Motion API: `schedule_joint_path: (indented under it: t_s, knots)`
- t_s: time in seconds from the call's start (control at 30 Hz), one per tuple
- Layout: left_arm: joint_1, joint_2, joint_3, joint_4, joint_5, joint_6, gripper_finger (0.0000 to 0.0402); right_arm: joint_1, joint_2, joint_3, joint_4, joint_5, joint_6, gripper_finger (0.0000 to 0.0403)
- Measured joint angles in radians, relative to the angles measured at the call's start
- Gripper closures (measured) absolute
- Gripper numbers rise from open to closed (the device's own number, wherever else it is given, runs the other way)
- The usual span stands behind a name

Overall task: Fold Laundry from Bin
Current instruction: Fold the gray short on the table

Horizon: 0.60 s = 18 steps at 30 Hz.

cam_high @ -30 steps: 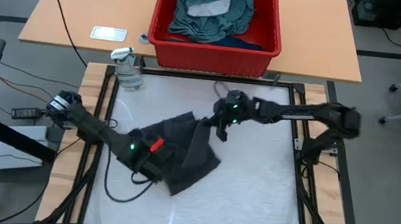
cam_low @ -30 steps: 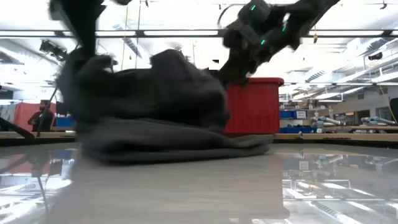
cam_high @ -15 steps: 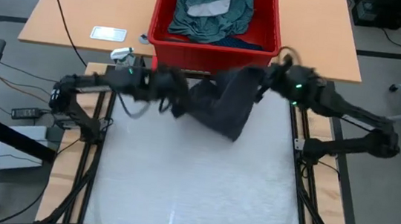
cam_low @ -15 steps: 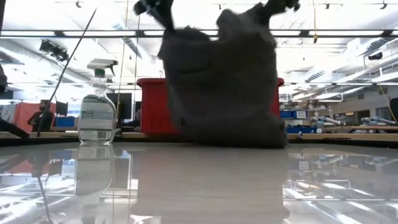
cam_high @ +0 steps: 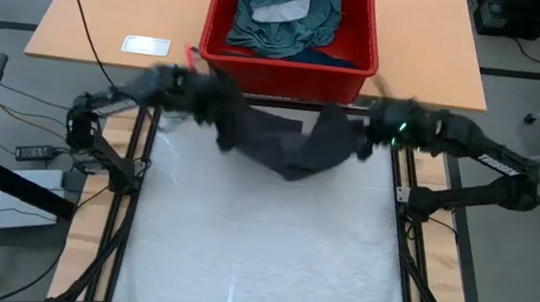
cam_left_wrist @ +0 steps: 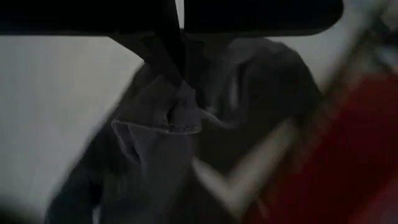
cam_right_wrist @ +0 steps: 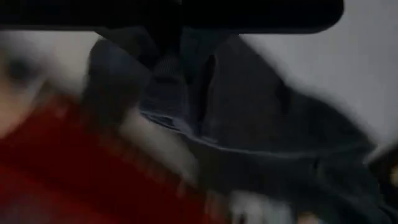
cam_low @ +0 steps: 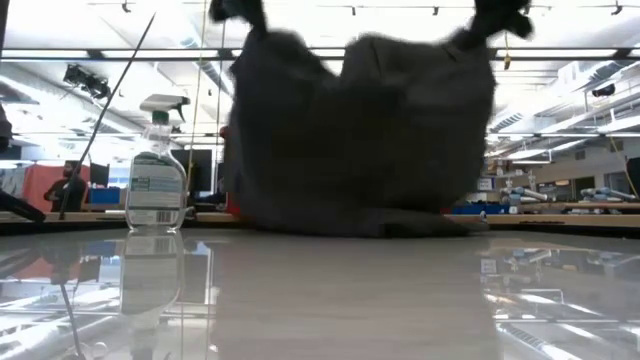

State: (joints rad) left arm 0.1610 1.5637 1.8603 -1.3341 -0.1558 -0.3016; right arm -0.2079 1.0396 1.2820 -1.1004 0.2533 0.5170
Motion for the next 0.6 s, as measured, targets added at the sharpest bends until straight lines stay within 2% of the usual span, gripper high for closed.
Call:
schedule_joint_path:
  t_s: [0.1,0.27,0.43,0.6]
  knots:
    - [-0.111,-0.001,-0.204,0.039,0.057,-0.078,0.0401,0.168,-0.015,-0.127,-0.007,-0.042,0.221,0.0388]
    - [-0.269,-0.001,-0.504,0.255,0.120,-0.210,0.0401,0.447,-0.005,-0.332,0.261,-0.144,0.404,0.0388]
    - [-0.389,-0.002,-0.645,0.381,0.142,-0.293,0.0401,0.628,0.050,-0.446,0.516,-0.180,0.569,0.0388]
    - [-0.497,-0.003,-0.773,0.472,0.142,-0.330,0.0401,0.703,0.133,-0.523,0.657,-0.304,0.663,0.0388]
